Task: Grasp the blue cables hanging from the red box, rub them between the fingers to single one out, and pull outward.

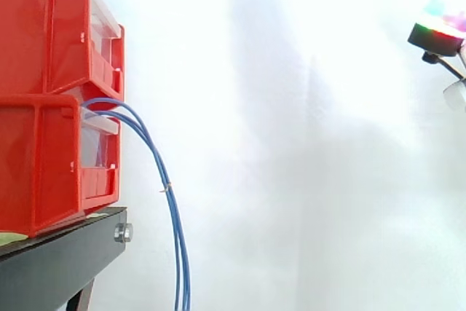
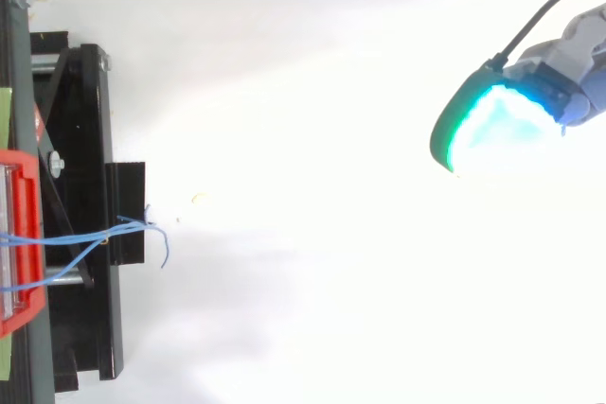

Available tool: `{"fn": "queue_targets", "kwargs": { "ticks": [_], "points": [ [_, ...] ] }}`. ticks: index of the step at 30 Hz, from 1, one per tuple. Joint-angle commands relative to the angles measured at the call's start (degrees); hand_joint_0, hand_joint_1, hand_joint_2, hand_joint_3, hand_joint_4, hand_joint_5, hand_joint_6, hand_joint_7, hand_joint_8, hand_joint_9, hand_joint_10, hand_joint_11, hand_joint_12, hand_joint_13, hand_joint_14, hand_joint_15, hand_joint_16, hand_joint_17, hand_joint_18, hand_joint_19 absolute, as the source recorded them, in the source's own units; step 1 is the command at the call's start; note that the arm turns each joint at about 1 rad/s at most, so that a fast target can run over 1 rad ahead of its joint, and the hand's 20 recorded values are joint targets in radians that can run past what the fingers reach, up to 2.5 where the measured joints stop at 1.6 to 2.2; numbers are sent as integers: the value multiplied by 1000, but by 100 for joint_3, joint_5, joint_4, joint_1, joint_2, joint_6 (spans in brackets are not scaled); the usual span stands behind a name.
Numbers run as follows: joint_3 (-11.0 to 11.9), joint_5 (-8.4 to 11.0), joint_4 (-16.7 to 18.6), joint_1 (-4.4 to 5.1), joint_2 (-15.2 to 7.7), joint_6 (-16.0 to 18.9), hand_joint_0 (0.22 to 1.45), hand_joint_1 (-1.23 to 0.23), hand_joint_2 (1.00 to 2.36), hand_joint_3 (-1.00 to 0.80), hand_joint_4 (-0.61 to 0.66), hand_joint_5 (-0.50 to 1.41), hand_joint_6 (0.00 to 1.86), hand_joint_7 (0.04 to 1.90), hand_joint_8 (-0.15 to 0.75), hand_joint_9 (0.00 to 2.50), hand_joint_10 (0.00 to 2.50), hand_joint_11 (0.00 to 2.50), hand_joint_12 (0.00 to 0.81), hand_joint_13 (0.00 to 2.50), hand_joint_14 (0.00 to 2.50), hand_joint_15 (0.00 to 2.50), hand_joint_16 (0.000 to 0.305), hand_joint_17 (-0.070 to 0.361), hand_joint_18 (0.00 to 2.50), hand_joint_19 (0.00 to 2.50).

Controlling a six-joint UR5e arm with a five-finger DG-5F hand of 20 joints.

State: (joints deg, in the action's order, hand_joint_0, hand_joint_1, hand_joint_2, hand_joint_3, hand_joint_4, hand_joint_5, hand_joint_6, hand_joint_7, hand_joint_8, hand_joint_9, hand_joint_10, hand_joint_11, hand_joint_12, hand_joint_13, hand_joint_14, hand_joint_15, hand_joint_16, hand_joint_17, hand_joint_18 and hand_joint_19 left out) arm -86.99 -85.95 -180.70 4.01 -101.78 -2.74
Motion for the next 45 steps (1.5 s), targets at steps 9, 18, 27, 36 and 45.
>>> {"fn": "queue_targets", "kwargs": {
  "ticks": [9, 18, 27, 36, 45],
  "points": [
    [-2, 26, 26, 47, -9, -42, 536, -600, 1000, -500, 200, -202, 501, 623, 212, 569, 0, 0, 314, 333, 0, 5, 40, 89, 155, 132],
    [-2, -1, 61, 56, -105, -33, 539, -598, 1000, -500, 202, -201, 501, 624, 214, 578, 0, 0, 312, 340, 0, 11, 40, 89, 168, 137],
    [-2, -18, 140, 47, -431, -16, 539, -597, 1000, -500, 201, -201, 501, 623, 215, 588, 0, 0, 313, 355, 0, 21, 40, 90, 189, 153],
    [6, -18, 404, 56, -976, -262, 540, -594, 1000, -500, 200, -200, 501, 628, 214, 592, 0, 0, 312, 375, 1, 29, 40, 90, 213, 171],
    [6, 8, 1476, 144, -1292, -429, 541, -594, 1000, -500, 204, -200, 501, 625, 217, 597, 0, 0, 313, 381, 0, 32, 39, 88, 228, 163]
  ]
}}
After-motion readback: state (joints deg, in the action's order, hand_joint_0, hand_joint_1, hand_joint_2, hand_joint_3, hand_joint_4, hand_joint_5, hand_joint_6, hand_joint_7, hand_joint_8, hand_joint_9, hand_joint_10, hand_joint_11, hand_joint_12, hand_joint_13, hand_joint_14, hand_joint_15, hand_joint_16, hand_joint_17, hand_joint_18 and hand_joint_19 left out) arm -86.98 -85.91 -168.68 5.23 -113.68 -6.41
